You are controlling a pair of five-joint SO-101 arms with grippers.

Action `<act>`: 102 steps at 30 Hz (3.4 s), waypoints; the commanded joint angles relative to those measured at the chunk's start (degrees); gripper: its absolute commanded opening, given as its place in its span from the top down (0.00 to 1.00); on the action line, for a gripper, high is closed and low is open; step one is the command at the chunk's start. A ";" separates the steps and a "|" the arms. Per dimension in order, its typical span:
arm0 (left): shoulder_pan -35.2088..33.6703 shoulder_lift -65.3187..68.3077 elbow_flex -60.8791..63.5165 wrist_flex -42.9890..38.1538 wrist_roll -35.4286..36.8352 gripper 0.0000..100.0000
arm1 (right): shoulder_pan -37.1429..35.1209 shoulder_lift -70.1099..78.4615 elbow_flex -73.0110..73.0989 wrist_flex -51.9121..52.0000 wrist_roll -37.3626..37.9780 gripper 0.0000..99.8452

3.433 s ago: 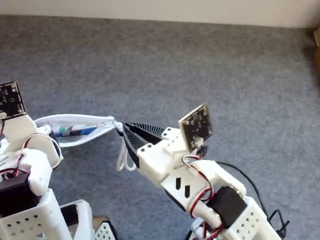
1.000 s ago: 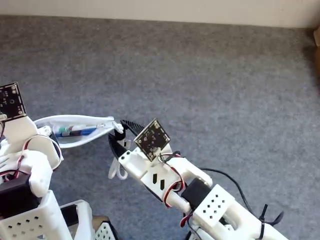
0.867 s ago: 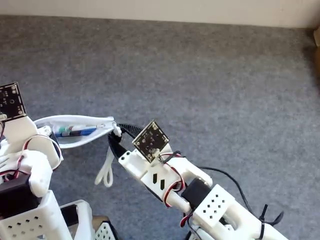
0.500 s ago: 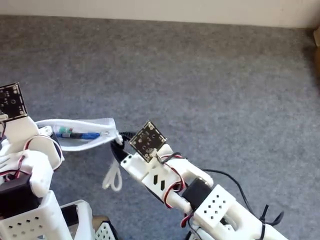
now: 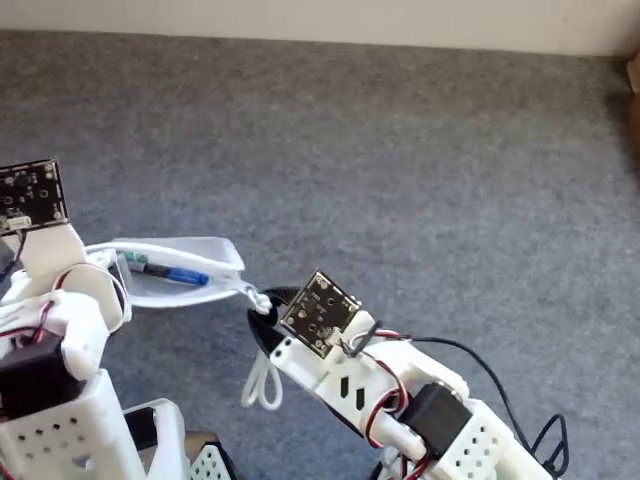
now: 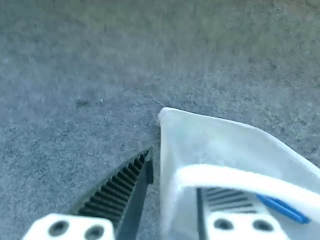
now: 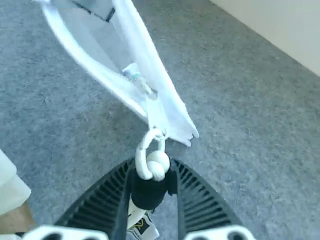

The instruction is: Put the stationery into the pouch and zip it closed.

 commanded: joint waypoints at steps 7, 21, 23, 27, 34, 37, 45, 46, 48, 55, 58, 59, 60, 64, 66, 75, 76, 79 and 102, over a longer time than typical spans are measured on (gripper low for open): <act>1.10 -0.22 -10.59 -0.79 -0.79 0.81 | 0.40 -1.71 -3.30 4.70 0.53 0.99; 19.12 -0.04 -3.30 -13.89 -7.21 0.81 | 0.31 -1.71 -3.21 6.20 0.44 0.99; 21.32 -0.04 -2.42 -16.26 -7.21 0.81 | 0.31 -1.71 -3.21 6.29 0.44 0.99; 26.33 -0.04 -1.71 -18.73 -7.21 0.81 | 0.31 -1.71 -3.21 6.29 0.44 0.99; 32.84 -0.04 -1.80 -18.64 -9.58 0.79 | 0.31 -1.80 -1.63 5.93 0.44 0.99; 34.59 -0.04 -1.80 -18.55 -9.58 0.79 | 0.31 -1.80 -0.57 4.88 0.44 0.99; 39.78 -0.04 -2.07 -18.55 -9.58 0.79 | 0.48 -1.80 -0.48 3.47 0.44 0.99; 40.31 -0.04 -2.15 -18.64 -9.49 0.79 | 0.57 -1.80 -0.48 3.47 0.44 0.99; 41.45 -0.04 -2.15 -18.64 -9.49 0.79 | 0.66 -1.80 -0.48 3.47 0.44 0.99; 41.98 -0.57 -2.95 -18.37 -9.58 0.79 | 0.66 -1.80 -0.40 3.47 0.44 0.99; 41.98 -0.57 -5.14 -18.11 -9.58 0.79 | 0.75 -1.80 -0.40 3.47 0.44 0.99; 41.98 -0.66 -6.20 -17.32 -9.58 0.79 | 0.75 -1.80 -0.40 3.47 0.44 0.99; 41.89 -0.57 -7.34 -16.35 -9.58 0.79 | 0.75 -1.80 -0.40 3.47 0.44 0.99; 38.11 -0.22 -9.71 -14.15 -9.58 0.79 | 1.89 -1.80 -0.66 3.82 0.44 0.99; 35.30 -0.22 -9.71 -13.19 -10.29 0.79 | 4.70 -1.80 -1.01 3.82 0.44 0.99; 32.92 -0.40 -9.63 -2.11 -26.29 0.79 | 15.87 -1.80 -4.62 4.53 0.79 0.99; 33.19 -0.22 -9.54 -0.70 -28.22 0.79 | 16.92 -1.80 -5.76 5.85 0.79 0.99; 33.89 -0.22 -8.92 1.85 -33.67 0.79 | 18.68 -1.80 -9.54 9.89 0.79 0.99; 52.18 -0.13 14.11 -21.36 -32.26 0.75 | 18.51 -1.80 -14.29 15.43 0.44 0.99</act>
